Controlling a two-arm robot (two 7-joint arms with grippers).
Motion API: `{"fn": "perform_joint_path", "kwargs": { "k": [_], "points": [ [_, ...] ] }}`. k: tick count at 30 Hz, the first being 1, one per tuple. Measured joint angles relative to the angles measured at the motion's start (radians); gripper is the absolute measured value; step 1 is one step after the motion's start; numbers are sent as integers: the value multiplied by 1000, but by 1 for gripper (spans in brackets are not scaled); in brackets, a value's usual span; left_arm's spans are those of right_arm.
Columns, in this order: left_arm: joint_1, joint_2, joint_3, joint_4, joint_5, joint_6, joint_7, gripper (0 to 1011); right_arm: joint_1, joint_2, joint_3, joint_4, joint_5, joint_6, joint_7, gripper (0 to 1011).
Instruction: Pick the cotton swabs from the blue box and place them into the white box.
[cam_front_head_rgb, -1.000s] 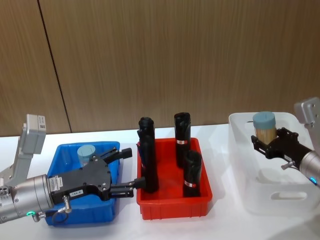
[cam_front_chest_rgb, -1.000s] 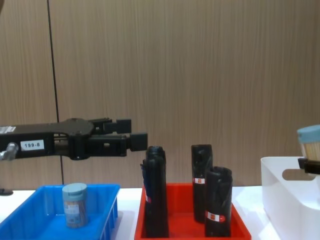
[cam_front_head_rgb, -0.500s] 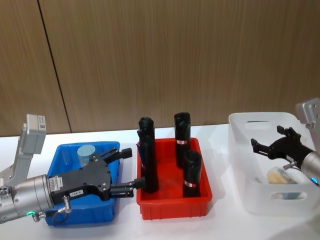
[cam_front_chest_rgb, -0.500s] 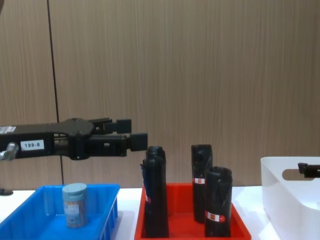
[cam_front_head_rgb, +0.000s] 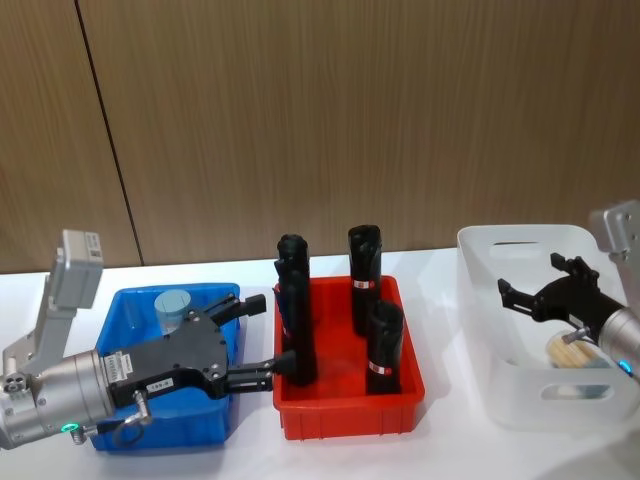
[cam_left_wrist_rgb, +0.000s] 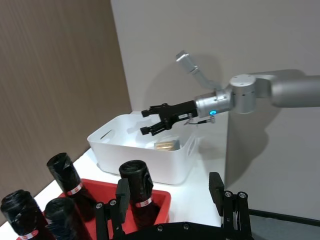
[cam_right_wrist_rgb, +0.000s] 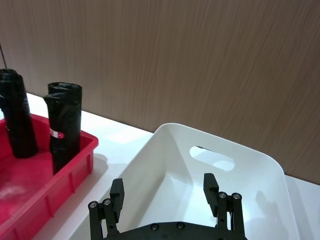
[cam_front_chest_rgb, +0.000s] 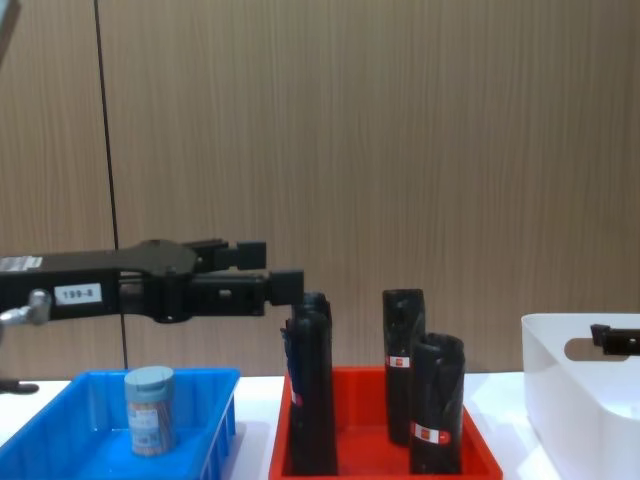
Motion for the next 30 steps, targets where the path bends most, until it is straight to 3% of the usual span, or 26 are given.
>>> {"fn": "perform_joint_path", "kwargs": {
  "k": [30],
  "points": [
    [55,-45,65,-94,121,-8,392,1004,-269,-15,3,-389,60,-16,-143,1002]
  ]
}}
